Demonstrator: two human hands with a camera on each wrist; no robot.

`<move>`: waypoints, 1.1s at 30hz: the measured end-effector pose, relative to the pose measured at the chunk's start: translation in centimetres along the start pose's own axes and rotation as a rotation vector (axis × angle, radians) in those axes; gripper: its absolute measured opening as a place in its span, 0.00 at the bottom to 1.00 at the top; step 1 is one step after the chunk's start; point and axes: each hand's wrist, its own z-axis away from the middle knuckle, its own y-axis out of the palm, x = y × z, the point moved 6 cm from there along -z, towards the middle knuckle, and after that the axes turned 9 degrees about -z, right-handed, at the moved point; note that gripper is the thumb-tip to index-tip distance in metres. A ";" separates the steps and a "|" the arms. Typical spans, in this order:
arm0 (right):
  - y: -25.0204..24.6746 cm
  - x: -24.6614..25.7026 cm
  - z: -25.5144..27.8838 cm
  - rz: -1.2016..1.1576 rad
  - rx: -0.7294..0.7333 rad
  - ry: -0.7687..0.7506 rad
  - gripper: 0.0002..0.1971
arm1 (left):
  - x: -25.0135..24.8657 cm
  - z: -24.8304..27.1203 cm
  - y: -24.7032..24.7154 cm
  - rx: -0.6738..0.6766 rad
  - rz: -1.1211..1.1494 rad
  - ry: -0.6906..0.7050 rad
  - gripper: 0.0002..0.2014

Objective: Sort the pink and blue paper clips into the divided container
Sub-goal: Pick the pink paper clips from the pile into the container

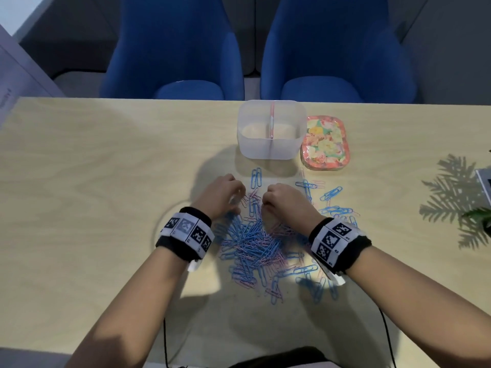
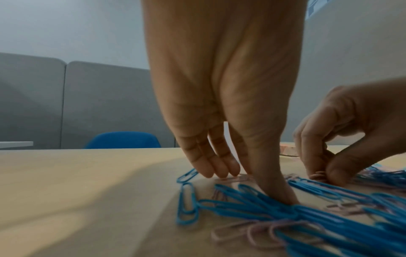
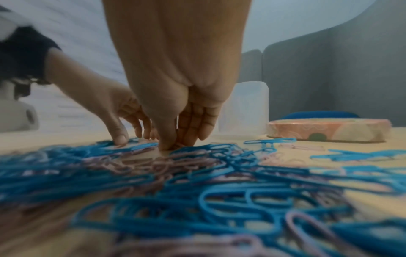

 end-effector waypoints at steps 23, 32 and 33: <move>-11.7 1.7 -5.3 -0.467 -0.475 0.010 0.11 | -0.5 -0.1 0.0 -0.099 -0.001 0.010 0.07; -1.0 1.0 -2.6 -0.161 -0.042 -0.076 0.11 | -1.1 0.0 0.4 -0.080 -0.142 0.006 0.10; -1.0 0.6 -2.5 -0.173 -0.060 -0.046 0.10 | -1.2 0.0 0.5 -0.089 -0.168 0.006 0.10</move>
